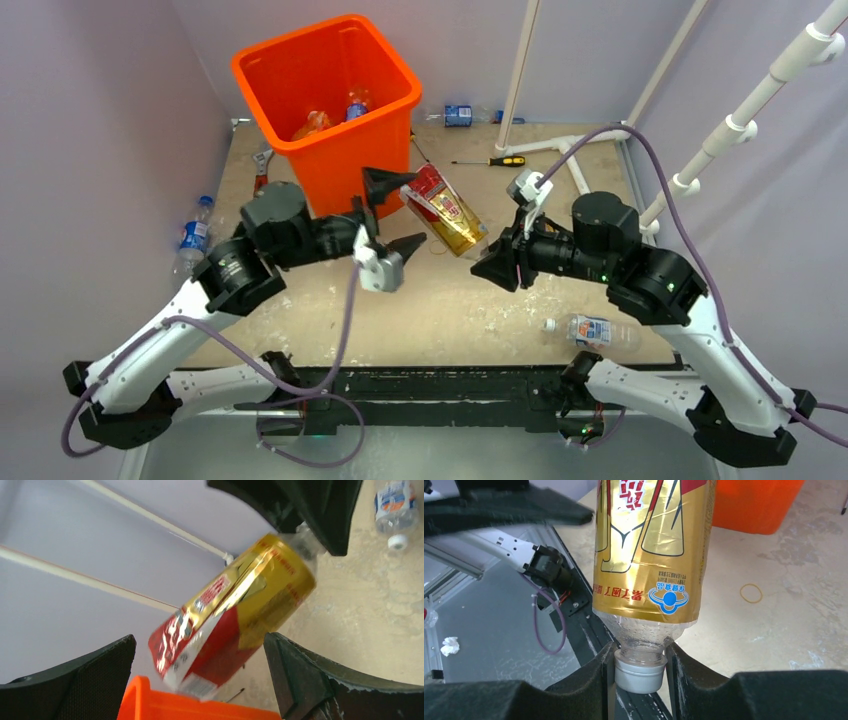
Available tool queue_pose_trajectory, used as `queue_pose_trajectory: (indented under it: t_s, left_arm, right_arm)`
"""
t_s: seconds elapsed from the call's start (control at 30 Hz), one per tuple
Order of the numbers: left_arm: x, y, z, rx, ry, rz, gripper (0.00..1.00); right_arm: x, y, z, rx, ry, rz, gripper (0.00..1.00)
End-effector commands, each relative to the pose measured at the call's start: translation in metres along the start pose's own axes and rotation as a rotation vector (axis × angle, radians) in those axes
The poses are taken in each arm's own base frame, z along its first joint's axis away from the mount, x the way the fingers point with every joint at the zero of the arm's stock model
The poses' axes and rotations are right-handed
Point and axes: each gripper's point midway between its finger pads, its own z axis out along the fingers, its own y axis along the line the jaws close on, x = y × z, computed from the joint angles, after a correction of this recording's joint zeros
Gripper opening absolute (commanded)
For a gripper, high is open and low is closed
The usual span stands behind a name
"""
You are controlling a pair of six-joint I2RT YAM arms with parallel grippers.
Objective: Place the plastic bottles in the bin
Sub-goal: Pick up the plastic bottle from the corner of the board.
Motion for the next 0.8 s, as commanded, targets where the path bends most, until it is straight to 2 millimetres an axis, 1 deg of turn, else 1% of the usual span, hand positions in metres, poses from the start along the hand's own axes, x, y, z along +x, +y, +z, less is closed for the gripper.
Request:
queue_pose_trajectory:
  t_s: [0.0, 0.07, 0.1, 0.13, 0.2, 0.27, 0.43, 0.53, 0.67, 0.77]
  left_arm:
    - [0.004, -0.025, 0.023, 0.079, 0.139, 0.292, 0.99]
    - [0.005, -0.044, 0.035, 0.112, 0.232, 0.391, 0.99]
    - [0.009, -0.052, 0.042, 0.129, 0.279, 0.437, 0.99]
    - [0.010, -0.055, 0.045, 0.133, 0.304, 0.470, 0.99]
    - [0.017, -0.060, 0.053, 0.152, 0.348, 0.517, 0.99]
    - [0.023, -0.059, 0.054, 0.149, 0.383, 0.538, 0.99]
    - [0.027, -0.053, 0.050, 0.143, 0.426, 0.561, 0.99]
    - [0.037, -0.052, 0.047, 0.163, 0.477, 0.591, 0.98]
    - [0.047, -0.046, 0.048, 0.155, 0.492, 0.606, 0.92]
    - [0.054, -0.043, 0.049, 0.157, 0.512, 0.637, 0.85]
  right_arm:
    - [-0.015, 0.005, 0.009, -0.033, -0.019, -0.003, 0.00]
    - [-0.015, 0.004, 0.012, -0.029, -0.014, -0.002, 0.00]
    - [-0.016, 0.003, 0.014, -0.027, -0.011, -0.001, 0.00]
    - [-0.016, 0.003, 0.014, -0.029, -0.010, -0.002, 0.00]
    - [-0.018, 0.004, 0.014, -0.034, -0.014, -0.002, 0.00]
    - [-0.020, 0.005, 0.010, -0.034, -0.026, -0.005, 0.00]
    - [-0.019, 0.007, -0.001, -0.029, -0.044, -0.009, 0.00]
    - [-0.017, 0.010, -0.007, -0.036, -0.047, -0.009, 0.00]
    - [-0.016, 0.012, -0.013, -0.040, -0.058, -0.007, 0.00]
    - [-0.015, 0.012, -0.015, -0.041, -0.057, -0.006, 0.00]
